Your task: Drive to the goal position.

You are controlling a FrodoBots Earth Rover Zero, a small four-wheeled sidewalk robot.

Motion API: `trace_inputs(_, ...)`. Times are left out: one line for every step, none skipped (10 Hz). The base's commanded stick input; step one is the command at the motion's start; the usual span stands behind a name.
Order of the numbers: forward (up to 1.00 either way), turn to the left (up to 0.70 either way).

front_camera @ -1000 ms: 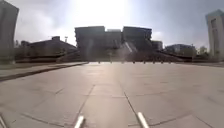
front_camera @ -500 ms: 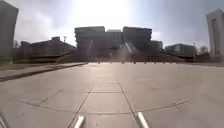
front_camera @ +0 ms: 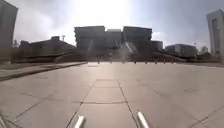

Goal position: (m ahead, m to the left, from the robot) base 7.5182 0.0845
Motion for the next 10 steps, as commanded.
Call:
trace_inputs(1.00,0.00)
trace_inputs(1.00,0.00)
trace_inputs(1.00,0.00)
trace_inputs(1.00,0.00)
trace_inputs(1.00,0.00)
trace_inputs(1.00,0.00)
trace_inputs(1.00,0.00)
trace_inputs(1.00,0.00)
trace_inputs(1.00,0.00)
trace_inputs(1.00,0.00)
